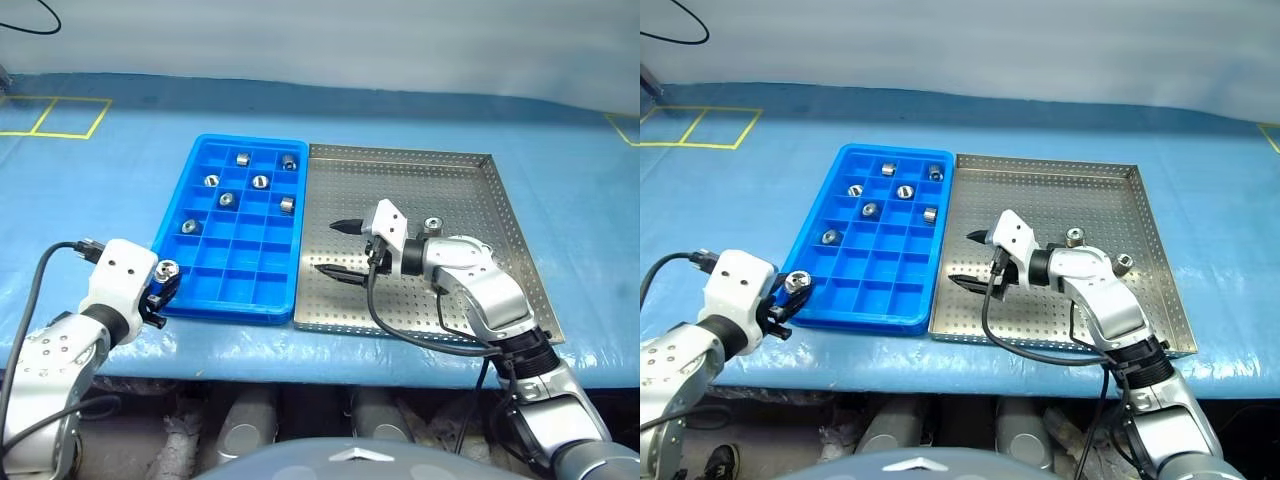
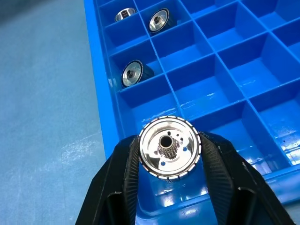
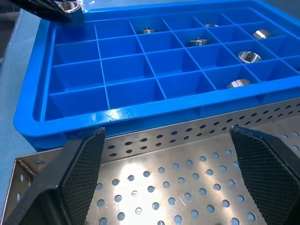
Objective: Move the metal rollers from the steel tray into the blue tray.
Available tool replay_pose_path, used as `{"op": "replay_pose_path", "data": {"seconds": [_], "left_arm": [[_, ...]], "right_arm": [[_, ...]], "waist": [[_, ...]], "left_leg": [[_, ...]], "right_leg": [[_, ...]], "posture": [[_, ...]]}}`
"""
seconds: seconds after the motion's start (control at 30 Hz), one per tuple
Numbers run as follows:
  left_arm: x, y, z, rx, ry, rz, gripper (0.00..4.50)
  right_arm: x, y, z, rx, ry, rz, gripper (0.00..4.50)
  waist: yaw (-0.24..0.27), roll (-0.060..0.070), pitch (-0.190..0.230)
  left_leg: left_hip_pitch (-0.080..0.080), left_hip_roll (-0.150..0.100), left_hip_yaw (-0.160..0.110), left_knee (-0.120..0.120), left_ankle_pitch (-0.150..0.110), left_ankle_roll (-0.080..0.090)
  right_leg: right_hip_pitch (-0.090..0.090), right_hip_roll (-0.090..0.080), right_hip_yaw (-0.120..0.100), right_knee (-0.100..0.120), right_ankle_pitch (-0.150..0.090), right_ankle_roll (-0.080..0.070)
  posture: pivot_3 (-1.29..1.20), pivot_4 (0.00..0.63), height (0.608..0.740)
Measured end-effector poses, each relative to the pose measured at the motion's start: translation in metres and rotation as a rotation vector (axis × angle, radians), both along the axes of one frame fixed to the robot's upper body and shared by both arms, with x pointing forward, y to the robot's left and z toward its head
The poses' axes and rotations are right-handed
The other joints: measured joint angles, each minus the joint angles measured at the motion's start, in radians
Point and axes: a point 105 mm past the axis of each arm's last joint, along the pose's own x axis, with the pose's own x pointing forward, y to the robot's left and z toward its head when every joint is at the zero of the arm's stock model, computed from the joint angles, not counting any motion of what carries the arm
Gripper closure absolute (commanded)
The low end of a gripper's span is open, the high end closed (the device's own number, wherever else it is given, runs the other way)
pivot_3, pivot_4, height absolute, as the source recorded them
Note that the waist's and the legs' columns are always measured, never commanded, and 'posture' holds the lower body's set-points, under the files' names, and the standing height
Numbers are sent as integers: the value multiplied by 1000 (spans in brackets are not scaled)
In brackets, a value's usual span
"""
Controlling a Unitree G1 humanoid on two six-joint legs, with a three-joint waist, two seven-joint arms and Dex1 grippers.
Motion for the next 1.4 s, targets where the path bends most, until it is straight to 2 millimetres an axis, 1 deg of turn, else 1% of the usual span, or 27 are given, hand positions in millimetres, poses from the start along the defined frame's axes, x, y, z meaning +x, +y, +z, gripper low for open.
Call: {"op": "replay_pose_path", "data": {"seconds": [0.1,0.23,0.3,0.33,0.47,0.63,0.73,0.8,0.87,0.97,1.03,1.13,1.23,1.3,1.4], "left_arm": [[2,1,-5,-1,9,7,2811],[5,8,-11,5,26,44,2811],[7,9,-9,9,14,48,2067],[9,9,-7,11,4,47,1809],[13,8,-2,15,-24,42,497],[18,3,4,-8,-45,21,497],[22,-7,8,-57,-76,-25,497],[28,-20,17,-115,-127,-81,497],[37,-40,30,-180,-204,-175,497],[59,-79,48,-254,-299,-349,497],[75,-102,52,-299,-317,-433,497],[98,-136,44,-325,-274,-540,497],[116,-163,36,-308,-223,-631,497],[127,-174,31,-277,-194,-681,497],[132,-184,25,-279,-168,-733,497]], "right_arm": [[0,-2,-1,-6,1,-7,0],[1,-4,-2,-5,0,-26,0],[1,-5,-3,-6,-2,-35,0],[1,-5,-3,-7,-1,-37,0],[2,-6,-3,-8,-14,-50,0],[3,-9,-4,-5,-16,-69,0],[3,-12,-3,-6,-20,-80,0],[3,-12,0,-4,-35,-87,0],[4,-16,2,1,-48,-114,0],[4,-25,9,11,-89,-173,0],[2,-30,11,6,-107,-207,0],[-2,-42,9,-23,-116,-263,0],[-8,-57,6,-74,-120,-319,0],[-12,-64,3,-94,-112,-346,0],[-14,-68,3,-106,-109,-370,0]], "waist": [[-1,0,0],[-1,0,0],[-2,0,0],[-2,0,0],[-2,0,0],[-4,0,0],[-4,0,0],[-4,0,0],[-2,0,0],[-1,1,0],[-8,1,-1],[-28,1,-1],[-58,1,-1],[-76,1,-1],[-118,2,-1]], "left_leg": [[0,0,0,-1,0,0],[0,0,0,-2,0,0],[0,0,0,-2,0,-1],[0,0,0,-2,0,-1],[0,0,0,-2,0,-1],[0,0,0,-2,0,-1],[0,0,0,-2,0,-1],[0,0,0,-2,1,-1],[0,-1,-1,-2,1,-1],[1,-2,-1,-2,1,-2],[1,-2,0,-2,1,-1],[1,-2,1,-2,1,0],[-1,-2,1,-2,0,1],[-1,-2,2,-2,0,1],[-1,-1,4,-2,-1,2]], "right_leg": [[0,0,0,0,0,-1],[-1,0,0,0,0,-1],[0,0,0,0,0,-1],[0,0,0,0,0,-1],[0,0,0,0,-1,-1],[0,0,-1,0,-1,-1],[0,0,-1,0,-1,-2],[0,0,-1,0,-1,-2],[0,-1,-1,0,-1,-2],[2,-1,-1,-1,0,-3],[2,-1,-1,-1,0,-2],[2,0,0,-2,2,1],[1,0,0,-2,2,2],[0,0,1,-2,2,2],[-2,1,4,-2,3,3]], "posture": [[49,150,740],[41,150,740],[36,150,740],[36,150,740],[22,150,740],[4,150,740],[-7,150,740],[-41,150,740],[-48,150,740],[-104,150,740],[-149,150,740],[-186,150,740],[-254,150,740],[-254,150,740],[-315,150,740]]}}
